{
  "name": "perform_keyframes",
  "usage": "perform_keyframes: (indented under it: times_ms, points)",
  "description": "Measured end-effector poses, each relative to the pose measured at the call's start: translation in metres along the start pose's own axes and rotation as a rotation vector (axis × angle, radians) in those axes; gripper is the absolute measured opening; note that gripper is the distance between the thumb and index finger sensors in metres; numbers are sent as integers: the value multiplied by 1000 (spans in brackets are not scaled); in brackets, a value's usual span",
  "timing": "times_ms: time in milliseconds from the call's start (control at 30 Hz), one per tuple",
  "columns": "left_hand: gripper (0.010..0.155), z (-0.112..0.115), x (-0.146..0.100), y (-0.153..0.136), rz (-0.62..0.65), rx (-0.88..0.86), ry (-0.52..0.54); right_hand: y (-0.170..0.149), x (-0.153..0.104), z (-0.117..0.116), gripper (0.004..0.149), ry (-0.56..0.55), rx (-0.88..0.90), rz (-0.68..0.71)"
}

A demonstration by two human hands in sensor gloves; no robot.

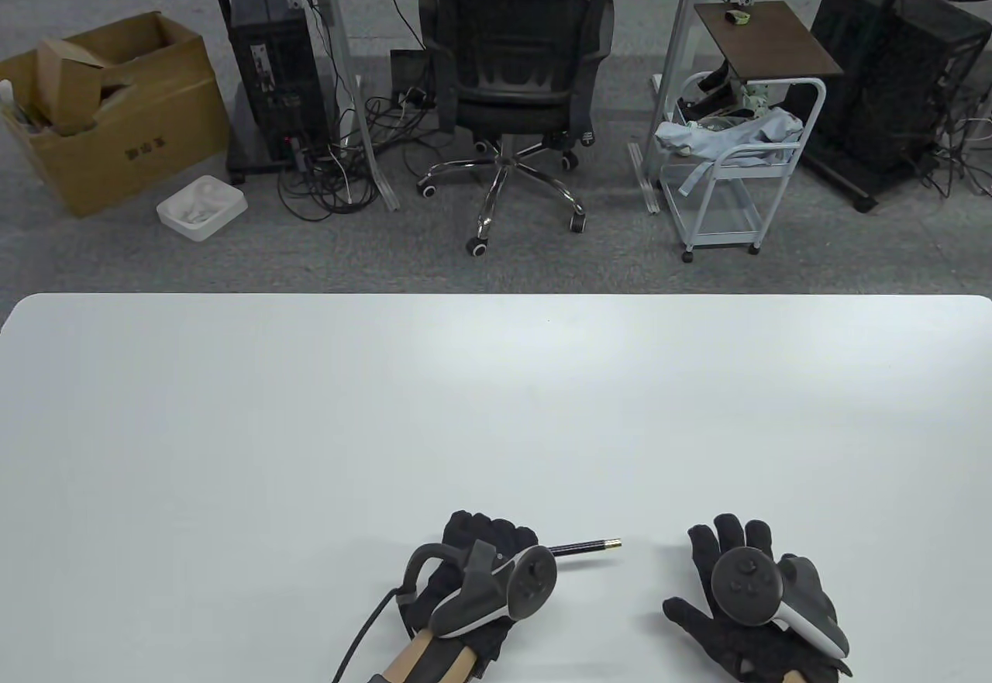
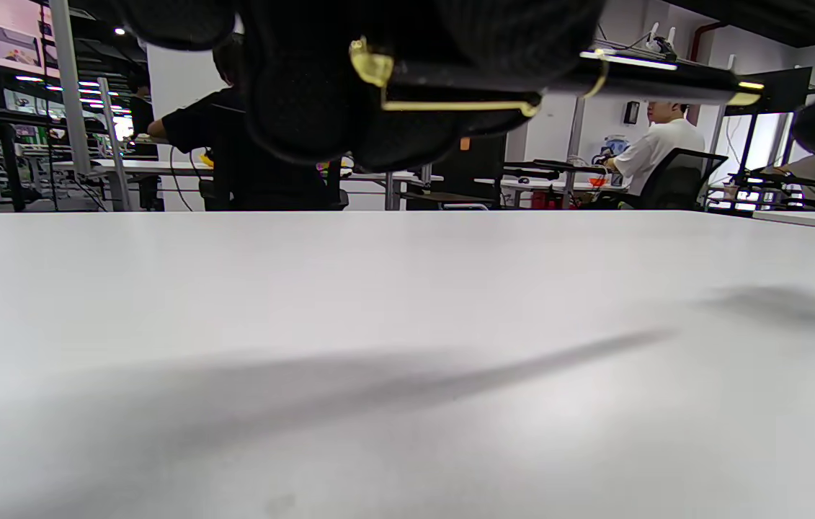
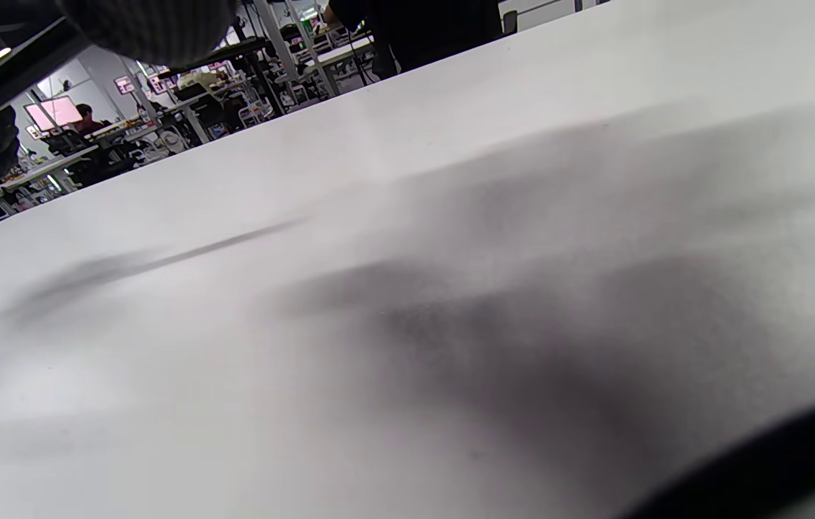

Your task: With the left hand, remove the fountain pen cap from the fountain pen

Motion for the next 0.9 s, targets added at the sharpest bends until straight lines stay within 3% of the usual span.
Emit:
perform_keyframes:
  times_ms: [367,633,733,900]
  points:
    - [44,7,-7,30,94,62,-19,37,-21,37,80,-241,46,210]
    - [44,11,-12,44,146,74,-27,81,-23,5,61,-251,-68,366]
    - [44,12,-14,49,159,72,-11,92,-23,-8,54,-283,-143,443]
    - [44,15,-15,52,195,69,-18,97,-27,-12,44,-376,-98,512]
Point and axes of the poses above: the tracker on the back of each hand, its own y axis roughly to the thumb side, its own x axis roughly from the wrist to the fingertips, z = x × y, the point moved 1 cm from there along x, roughly from the wrist to the fingertips, and after that the axes turned 15 degrees about -y, right-handed, at the moved point
